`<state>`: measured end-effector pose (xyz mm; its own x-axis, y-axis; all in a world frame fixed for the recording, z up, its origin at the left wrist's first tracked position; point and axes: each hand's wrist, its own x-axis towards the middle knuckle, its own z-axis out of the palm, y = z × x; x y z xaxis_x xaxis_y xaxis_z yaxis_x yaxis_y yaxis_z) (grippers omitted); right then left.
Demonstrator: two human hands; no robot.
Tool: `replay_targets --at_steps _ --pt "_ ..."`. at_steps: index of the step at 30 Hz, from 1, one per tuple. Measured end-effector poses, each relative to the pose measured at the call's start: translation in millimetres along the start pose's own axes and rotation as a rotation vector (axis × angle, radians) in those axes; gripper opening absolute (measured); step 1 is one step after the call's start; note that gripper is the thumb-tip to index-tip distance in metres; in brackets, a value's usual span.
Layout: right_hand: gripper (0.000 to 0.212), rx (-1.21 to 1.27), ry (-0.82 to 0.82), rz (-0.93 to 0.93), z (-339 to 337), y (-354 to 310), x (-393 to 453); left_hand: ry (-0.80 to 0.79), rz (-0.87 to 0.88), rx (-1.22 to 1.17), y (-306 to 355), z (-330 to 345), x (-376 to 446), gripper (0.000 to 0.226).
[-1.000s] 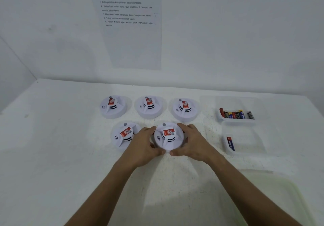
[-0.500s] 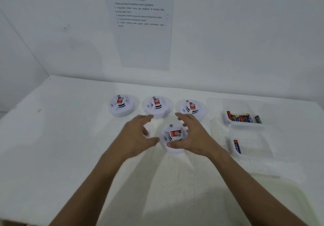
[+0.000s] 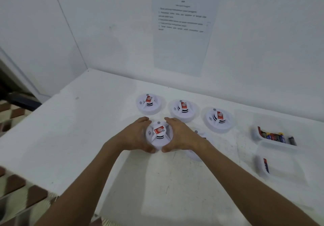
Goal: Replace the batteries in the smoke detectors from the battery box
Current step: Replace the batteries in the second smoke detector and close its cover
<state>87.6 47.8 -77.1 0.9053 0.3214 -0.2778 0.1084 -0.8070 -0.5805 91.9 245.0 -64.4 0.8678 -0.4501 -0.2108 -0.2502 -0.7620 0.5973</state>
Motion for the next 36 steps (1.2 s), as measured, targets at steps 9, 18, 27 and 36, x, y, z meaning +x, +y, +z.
replay_targets --at_steps 9,18,27,36 --pt "0.117 0.055 0.073 -0.147 -11.5 4.3 -23.6 0.146 0.041 -0.245 21.0 0.5 -16.6 0.084" --pt "0.094 0.596 0.239 -0.222 -59.4 21.1 -103.6 0.107 0.205 -0.430 79.4 -6.1 -24.7 0.052" --pt "0.095 0.663 0.308 -0.233 -59.0 38.0 -131.3 -0.002 0.306 -0.412 107.3 0.2 -13.2 0.068" --pt "0.107 0.611 0.294 -0.255 -52.5 46.4 -134.2 0.000 0.340 -0.321 114.9 -4.8 -9.1 0.065"
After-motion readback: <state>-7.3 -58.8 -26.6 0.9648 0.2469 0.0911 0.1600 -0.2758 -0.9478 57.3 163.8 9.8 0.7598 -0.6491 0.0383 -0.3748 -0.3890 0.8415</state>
